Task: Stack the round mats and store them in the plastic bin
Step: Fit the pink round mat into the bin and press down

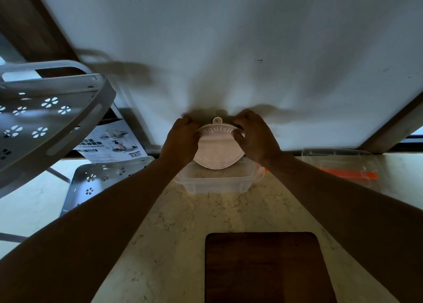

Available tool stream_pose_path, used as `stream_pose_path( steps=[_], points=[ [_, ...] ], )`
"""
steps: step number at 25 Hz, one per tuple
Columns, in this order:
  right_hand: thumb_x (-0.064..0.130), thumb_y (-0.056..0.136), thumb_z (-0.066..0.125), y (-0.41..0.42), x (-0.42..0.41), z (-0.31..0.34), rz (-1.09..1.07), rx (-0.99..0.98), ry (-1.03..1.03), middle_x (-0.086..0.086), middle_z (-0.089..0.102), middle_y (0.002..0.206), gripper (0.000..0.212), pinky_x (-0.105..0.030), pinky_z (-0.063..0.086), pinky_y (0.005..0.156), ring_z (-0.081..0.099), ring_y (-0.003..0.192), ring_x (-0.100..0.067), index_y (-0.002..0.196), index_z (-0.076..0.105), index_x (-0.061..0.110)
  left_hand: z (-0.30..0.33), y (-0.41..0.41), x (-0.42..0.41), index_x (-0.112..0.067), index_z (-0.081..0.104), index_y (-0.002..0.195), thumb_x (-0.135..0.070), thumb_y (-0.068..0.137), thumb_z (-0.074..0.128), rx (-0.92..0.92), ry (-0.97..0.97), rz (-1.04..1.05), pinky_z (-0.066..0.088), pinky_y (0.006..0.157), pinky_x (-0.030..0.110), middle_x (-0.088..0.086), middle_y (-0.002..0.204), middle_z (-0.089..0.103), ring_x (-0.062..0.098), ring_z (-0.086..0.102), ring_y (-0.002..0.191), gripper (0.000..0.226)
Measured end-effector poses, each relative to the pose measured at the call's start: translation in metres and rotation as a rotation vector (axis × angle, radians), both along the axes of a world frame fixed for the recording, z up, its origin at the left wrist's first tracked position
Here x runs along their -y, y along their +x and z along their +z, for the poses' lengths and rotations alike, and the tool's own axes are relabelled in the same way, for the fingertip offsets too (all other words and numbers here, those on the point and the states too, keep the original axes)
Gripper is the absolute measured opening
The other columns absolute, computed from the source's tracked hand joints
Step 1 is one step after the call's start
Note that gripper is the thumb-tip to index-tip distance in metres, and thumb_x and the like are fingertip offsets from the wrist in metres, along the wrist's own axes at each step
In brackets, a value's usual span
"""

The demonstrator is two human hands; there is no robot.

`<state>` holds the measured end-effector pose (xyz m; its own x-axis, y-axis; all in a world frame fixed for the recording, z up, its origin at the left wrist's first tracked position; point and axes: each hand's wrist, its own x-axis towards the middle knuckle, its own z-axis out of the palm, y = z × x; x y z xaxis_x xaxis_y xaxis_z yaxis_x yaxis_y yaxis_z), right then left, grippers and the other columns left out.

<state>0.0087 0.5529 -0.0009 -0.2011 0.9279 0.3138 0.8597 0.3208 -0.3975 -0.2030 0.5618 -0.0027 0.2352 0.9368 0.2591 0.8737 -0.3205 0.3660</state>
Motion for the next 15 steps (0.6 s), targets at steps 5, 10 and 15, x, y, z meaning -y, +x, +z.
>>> stream_pose_path(
  steps=[5, 10, 15],
  points=[
    [0.011, 0.089, 0.062, -0.001, -0.004, 0.004, 0.002, -0.043, 0.004, -0.010, 0.059, 0.108, 0.020, -0.035, 0.047, 0.088, 0.056, 0.100, -0.027, 0.108, 0.066, 0.009, 0.004, 0.001, -0.003, -0.006, 0.066, 0.110, -0.015, 0.092, 0.060, -0.027, 0.030, 0.033, 0.051, 0.090, 0.047, 0.019, 0.117, 0.064, 0.038, 0.057, 0.106, 0.021],
    [0.018, 0.089, 0.064, -0.001, -0.001, 0.010, -0.025, -0.075, -0.004, -0.012, 0.060, 0.112, 0.022, -0.042, 0.050, 0.087, 0.060, 0.098, -0.029, 0.108, 0.065, 0.007, 0.010, -0.001, 0.002, -0.006, 0.066, 0.112, -0.023, 0.093, 0.061, -0.034, 0.019, 0.048, 0.050, 0.095, 0.047, 0.016, 0.119, 0.065, 0.035, 0.058, 0.109, 0.026],
    [0.028, 0.091, 0.062, 0.001, 0.014, 0.022, -0.078, -0.032, -0.146, -0.015, 0.052, 0.133, 0.044, -0.046, 0.045, 0.099, 0.053, 0.119, -0.033, 0.129, 0.053, 0.009, 0.028, -0.009, 0.019, -0.009, 0.060, 0.123, -0.029, 0.094, 0.057, -0.156, 0.031, 0.004, 0.048, 0.095, 0.048, 0.015, 0.126, 0.060, 0.033, 0.055, 0.116, 0.035]
  ],
)
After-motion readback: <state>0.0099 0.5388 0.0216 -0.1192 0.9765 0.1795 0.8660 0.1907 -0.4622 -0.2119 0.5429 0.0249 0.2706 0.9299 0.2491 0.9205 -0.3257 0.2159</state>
